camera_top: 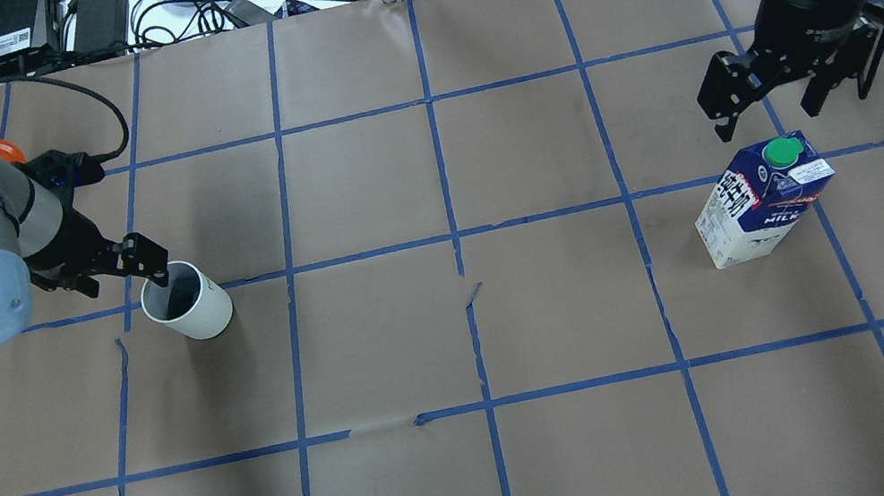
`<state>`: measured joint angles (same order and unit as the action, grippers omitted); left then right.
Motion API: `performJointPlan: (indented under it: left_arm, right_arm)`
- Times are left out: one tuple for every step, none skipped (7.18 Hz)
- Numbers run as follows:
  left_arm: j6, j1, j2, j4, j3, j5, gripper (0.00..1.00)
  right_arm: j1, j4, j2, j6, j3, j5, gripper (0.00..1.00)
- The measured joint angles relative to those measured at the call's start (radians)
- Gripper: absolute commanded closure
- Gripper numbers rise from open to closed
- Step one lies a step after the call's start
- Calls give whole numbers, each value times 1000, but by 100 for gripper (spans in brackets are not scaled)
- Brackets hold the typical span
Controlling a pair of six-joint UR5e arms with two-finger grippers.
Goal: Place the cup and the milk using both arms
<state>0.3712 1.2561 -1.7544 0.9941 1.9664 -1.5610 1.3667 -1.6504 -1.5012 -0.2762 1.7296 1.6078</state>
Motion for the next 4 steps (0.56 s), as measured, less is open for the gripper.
performJointPlan:
  left_arm:
    - [-3, -1, -16, -19, 11, 1, 47]
    - [0, -1, -25, -25, 16, 1, 99]
    - [12, -1, -31, -26, 18, -1, 100]
    - [25, -1, -36, -23, 18, -2, 100]
  right_arm:
    - [-30, -17, 0, -27, 40, -3, 0]
    - [-44, -25, 0, -33, 71, -6, 0]
    - [-48, -27, 0, -31, 92, -5, 5]
    - [-50, -28, 5, -20, 104, 0, 12]
